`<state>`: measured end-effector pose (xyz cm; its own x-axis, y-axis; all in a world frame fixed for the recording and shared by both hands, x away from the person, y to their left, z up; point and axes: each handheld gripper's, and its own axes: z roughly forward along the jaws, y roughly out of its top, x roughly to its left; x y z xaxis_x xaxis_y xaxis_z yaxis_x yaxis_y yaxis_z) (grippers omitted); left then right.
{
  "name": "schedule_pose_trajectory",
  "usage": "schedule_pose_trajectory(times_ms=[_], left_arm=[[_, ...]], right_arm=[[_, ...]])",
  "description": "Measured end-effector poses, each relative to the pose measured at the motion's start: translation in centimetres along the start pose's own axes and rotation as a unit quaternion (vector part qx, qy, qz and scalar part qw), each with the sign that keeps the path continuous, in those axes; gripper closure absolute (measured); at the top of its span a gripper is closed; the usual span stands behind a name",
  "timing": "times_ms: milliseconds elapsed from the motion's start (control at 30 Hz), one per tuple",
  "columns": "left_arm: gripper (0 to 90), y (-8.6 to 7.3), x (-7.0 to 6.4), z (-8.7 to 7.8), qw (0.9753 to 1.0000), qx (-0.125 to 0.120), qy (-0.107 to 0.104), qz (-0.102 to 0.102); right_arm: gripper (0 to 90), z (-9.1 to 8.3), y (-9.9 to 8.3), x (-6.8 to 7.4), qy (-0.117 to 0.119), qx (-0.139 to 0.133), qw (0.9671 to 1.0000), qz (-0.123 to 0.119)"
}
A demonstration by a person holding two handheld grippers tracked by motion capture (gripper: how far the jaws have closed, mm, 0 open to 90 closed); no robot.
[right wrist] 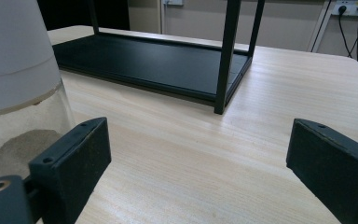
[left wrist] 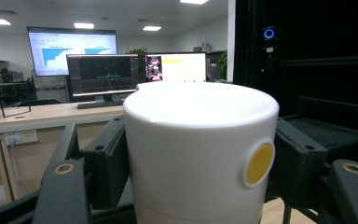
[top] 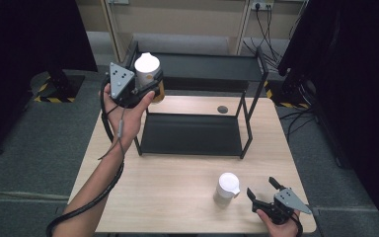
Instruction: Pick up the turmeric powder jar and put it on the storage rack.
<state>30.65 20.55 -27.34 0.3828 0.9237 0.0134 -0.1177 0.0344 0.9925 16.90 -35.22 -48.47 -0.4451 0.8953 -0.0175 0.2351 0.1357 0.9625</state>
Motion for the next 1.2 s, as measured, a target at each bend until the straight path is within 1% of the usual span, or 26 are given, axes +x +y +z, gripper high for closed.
schedule_pose_trajectory(times_ms=[133,333,800,1200], left_arm=[[30.6,0.6,-0.1,0.1,1.0,-0.001,0.0,0.005],[30.6,1.4,0.0,0.3,1.0,-0.004,0.003,0.006],[30.6,2.7,0.2,0.8,0.9999,-0.005,0.011,0.001],[30.6,3.9,0.2,2.1,0.9998,-0.003,0.019,0.007]], right_arm=[[6.7,0.0,0.0,0.0,0.0,0.0,1.0,0.0],[6.7,0.0,0.0,0.0,0.0,0.0,1.0,0.0],[6.7,0.0,0.0,0.1,-0.001,0.0,1.0,-0.002],[6.7,0.0,0.0,0.0,-0.001,0.0,1.0,-0.002]])
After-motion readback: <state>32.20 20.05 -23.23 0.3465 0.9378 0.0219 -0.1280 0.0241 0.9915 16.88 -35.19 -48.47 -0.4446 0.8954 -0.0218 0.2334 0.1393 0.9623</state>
